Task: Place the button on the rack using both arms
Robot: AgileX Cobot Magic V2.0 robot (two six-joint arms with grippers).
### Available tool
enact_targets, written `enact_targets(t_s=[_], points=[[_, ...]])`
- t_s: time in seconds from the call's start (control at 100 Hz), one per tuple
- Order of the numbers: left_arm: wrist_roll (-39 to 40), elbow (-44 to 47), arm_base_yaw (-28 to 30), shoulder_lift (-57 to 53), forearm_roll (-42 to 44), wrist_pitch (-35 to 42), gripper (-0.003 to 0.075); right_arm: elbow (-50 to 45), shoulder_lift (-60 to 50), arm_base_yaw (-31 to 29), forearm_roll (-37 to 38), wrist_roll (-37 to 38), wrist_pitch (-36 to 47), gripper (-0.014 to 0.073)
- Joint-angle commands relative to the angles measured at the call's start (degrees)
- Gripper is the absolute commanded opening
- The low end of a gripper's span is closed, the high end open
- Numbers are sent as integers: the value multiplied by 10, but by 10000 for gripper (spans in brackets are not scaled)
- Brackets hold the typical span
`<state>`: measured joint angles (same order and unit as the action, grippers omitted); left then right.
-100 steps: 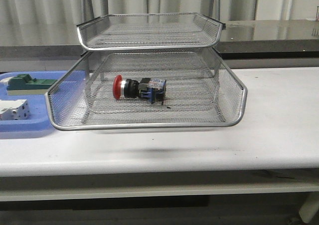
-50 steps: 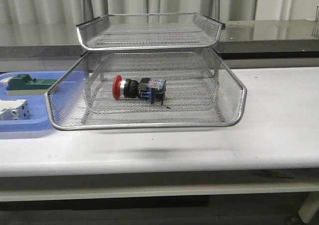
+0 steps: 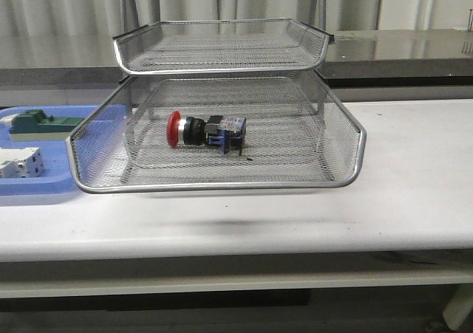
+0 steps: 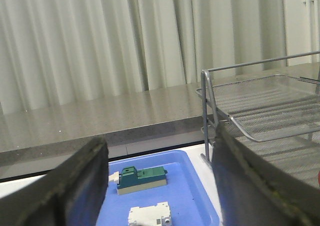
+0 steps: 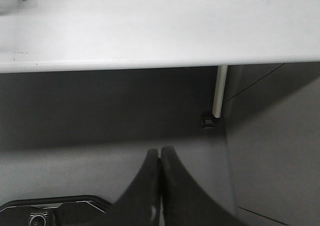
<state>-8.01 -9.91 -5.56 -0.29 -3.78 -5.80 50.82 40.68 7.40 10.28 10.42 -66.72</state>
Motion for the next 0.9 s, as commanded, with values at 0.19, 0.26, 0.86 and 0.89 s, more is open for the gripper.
enact_targets(t_s=[0.19, 0.26, 0.86, 0.89], points=[[6, -16, 1, -15, -3, 45, 105, 20, -1, -2, 15, -4, 24, -66], [6, -16, 1, -15, -3, 45, 15, 20, -1, -2, 15, -4, 24, -66], [6, -16, 1, -15, -3, 44, -20, 20, -1, -2, 15, -4, 30, -66], [6, -16, 1, -15, -3, 44, -20, 20, -1, -2, 15, -4, 31, -66]])
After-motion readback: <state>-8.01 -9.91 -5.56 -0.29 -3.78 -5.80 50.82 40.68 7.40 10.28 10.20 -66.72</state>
